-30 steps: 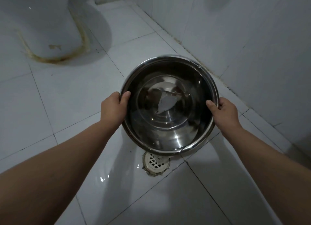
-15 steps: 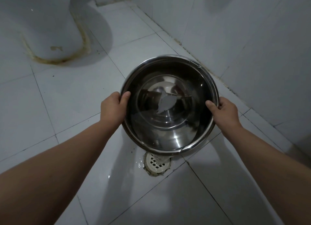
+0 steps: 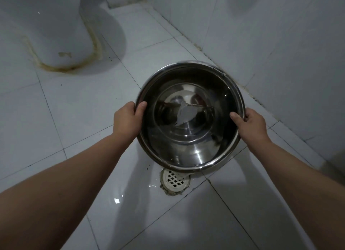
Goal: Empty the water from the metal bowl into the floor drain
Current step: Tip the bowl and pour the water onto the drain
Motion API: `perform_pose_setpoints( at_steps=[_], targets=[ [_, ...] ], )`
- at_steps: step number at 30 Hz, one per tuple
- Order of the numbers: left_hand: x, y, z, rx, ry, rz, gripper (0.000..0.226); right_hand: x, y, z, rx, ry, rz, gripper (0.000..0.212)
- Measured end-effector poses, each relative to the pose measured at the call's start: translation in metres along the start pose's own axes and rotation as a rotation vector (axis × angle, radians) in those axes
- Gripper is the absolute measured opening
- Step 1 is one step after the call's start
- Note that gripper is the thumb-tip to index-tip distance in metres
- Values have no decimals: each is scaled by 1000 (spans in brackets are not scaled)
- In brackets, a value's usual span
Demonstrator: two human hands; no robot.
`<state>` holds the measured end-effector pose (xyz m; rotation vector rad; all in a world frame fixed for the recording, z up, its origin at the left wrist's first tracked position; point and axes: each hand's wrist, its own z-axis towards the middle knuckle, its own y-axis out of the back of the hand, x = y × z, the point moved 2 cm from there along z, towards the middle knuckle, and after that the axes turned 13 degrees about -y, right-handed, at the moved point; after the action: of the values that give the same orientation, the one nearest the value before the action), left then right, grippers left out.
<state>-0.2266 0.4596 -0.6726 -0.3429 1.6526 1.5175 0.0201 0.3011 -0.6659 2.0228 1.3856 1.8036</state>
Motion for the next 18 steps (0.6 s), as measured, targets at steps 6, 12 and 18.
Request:
perform_pose_setpoints(
  at_steps=[6, 12, 18],
  targets=[
    [-2, 1, 1, -9, -23, 21, 38, -1, 1, 0, -23, 13, 5, 28],
    [-1, 3, 0, 0, -19, 31, 39, 0, 2, -1, 0, 4, 12, 27],
    [-2, 5, 0, 2, -28, 24, 37, 2, 1, -3, 13, 5, 2, 24]
  ],
)
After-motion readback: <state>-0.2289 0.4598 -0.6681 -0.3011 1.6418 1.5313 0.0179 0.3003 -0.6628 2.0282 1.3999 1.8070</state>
